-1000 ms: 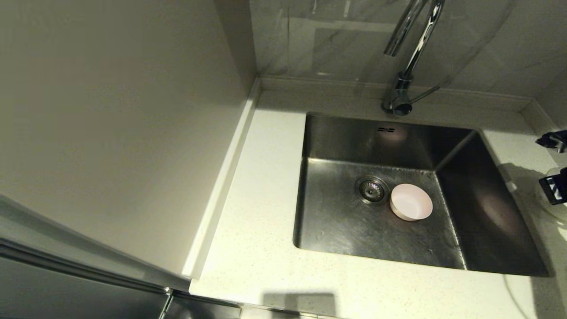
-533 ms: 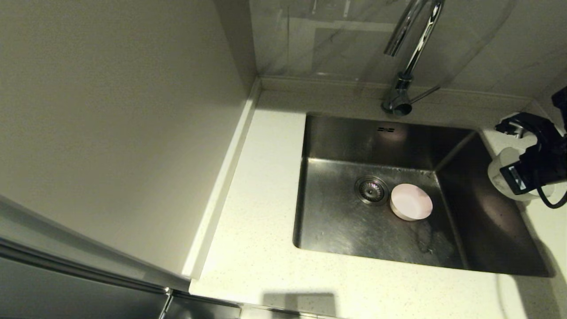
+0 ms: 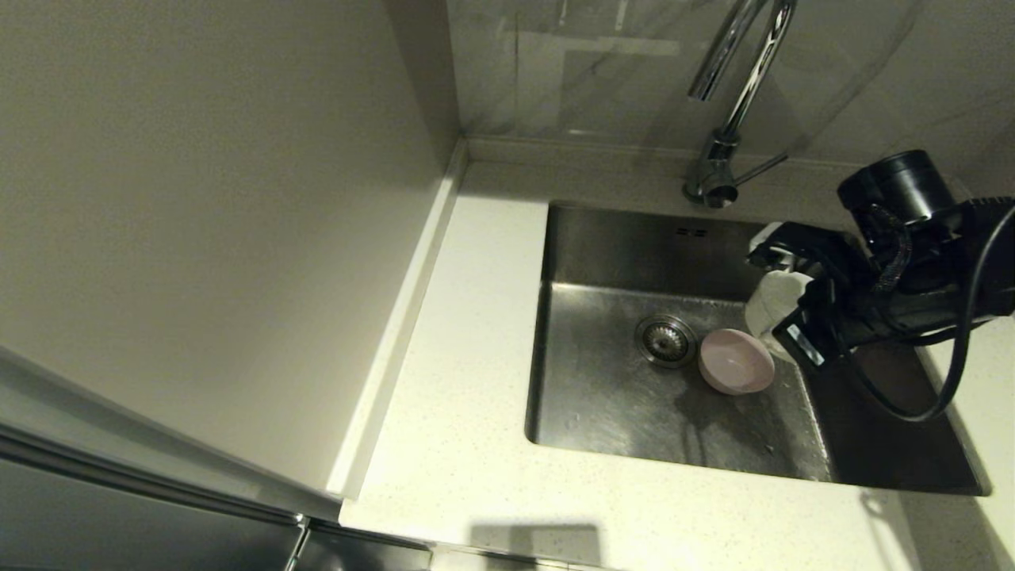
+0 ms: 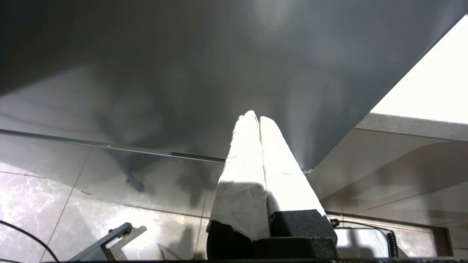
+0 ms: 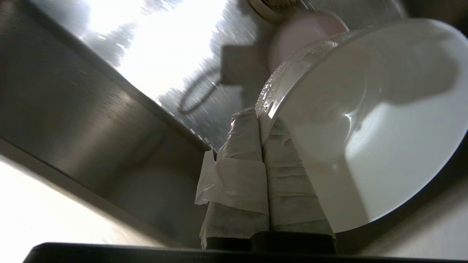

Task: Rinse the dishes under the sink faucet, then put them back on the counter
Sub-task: Put a bowl into the sink

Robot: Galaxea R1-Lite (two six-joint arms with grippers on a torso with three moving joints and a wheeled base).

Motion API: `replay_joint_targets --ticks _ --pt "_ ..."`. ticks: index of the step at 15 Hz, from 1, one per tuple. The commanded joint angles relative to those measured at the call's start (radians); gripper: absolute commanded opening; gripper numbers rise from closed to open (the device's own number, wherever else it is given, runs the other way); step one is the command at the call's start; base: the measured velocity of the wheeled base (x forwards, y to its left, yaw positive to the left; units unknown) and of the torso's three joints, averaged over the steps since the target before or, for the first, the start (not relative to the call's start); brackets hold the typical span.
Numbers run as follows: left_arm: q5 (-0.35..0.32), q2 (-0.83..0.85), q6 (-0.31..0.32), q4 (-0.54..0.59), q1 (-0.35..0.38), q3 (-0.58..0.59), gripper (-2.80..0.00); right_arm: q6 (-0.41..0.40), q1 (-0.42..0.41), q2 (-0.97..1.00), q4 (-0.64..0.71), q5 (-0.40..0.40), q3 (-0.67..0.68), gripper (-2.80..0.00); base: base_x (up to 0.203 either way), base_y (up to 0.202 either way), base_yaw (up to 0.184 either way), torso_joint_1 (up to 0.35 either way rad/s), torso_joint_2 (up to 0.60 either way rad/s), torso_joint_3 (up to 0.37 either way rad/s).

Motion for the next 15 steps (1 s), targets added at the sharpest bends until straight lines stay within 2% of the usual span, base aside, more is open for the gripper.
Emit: replay_joint_targets --ticks 1,2,4,11,15 --pt "0.000 -0.002 -0.001 0.000 0.000 0.000 -2.80 -0.038 0.072 0.081 0.004 -0.002 -0.055 -2.80 0.000 0.000 0.000 0.000 0.00 0.000" --pt "0.000 -0.002 -0.001 0.000 0.000 0.000 -2.80 -0.097 0.083 0.107 0.007 -0.002 -0.073 -2.80 0.000 0.000 0.000 0.000 0.00 0.000" --pt "0.000 -0.002 -0.001 0.000 0.000 0.000 -2.80 -0.138 0.108 0.153 0.012 -0.001 -0.091 -2.80 0.000 0.000 0.000 0.000 0.00 0.000" --pt "0.000 -0.002 -0.001 0.000 0.000 0.000 -2.80 -0.135 0.222 0.385 0.004 0.004 -0.311 -2.80 0.000 0.000 0.000 0.000 0.00 0.000" --pt "0.000 -0.002 -0.001 0.000 0.000 0.000 -2.80 -0.132 0.246 0.531 -0.130 0.003 -0.390 -2.80 0.000 0.000 0.000 0.000 0.00 0.000"
